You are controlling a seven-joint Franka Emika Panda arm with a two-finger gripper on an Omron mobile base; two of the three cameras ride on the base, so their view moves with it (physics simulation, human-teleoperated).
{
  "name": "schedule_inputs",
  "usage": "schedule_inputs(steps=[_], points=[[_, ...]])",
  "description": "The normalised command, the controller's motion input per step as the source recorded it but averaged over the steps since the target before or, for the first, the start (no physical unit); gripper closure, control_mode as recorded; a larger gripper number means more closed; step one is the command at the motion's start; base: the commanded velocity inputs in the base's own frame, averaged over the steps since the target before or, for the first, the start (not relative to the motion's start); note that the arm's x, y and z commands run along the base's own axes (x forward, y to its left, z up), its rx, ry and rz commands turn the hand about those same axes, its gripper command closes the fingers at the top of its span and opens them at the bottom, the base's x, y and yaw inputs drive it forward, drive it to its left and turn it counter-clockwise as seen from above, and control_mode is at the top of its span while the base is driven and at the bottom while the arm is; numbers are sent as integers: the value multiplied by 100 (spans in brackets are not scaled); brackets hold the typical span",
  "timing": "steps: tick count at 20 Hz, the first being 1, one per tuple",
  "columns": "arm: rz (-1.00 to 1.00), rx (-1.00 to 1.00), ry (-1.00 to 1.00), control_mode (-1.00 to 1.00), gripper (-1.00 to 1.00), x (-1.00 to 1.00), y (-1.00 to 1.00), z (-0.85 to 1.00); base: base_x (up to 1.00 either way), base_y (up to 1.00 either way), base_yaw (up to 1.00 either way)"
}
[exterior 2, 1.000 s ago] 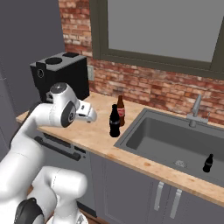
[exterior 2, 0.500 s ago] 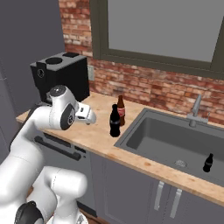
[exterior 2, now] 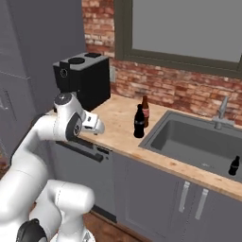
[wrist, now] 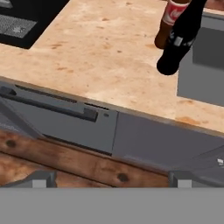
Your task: Place the large bottle from the dining counter next to the other large bottle outside the sink, and place the small bottle from the dining counter next to the other small bottle inside the sink.
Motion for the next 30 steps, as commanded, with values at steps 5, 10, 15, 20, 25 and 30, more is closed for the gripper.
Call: schedule_inputs(steps=[5,10,15,20,25,30], points=[[0,0,0,100,-100,0,0,0,10,53,40],[0,0,0,100,-100,0,0,0,18,63,51],[0,0,0,100,-100,0,0,0,22,68,52],[0,0,0,100,-100,0,0,0,43,71,48],[0,0,0,100,-100,0,0,0,61,74,41],[0,0,0,100,-100,0,0,0,53,84,40]])
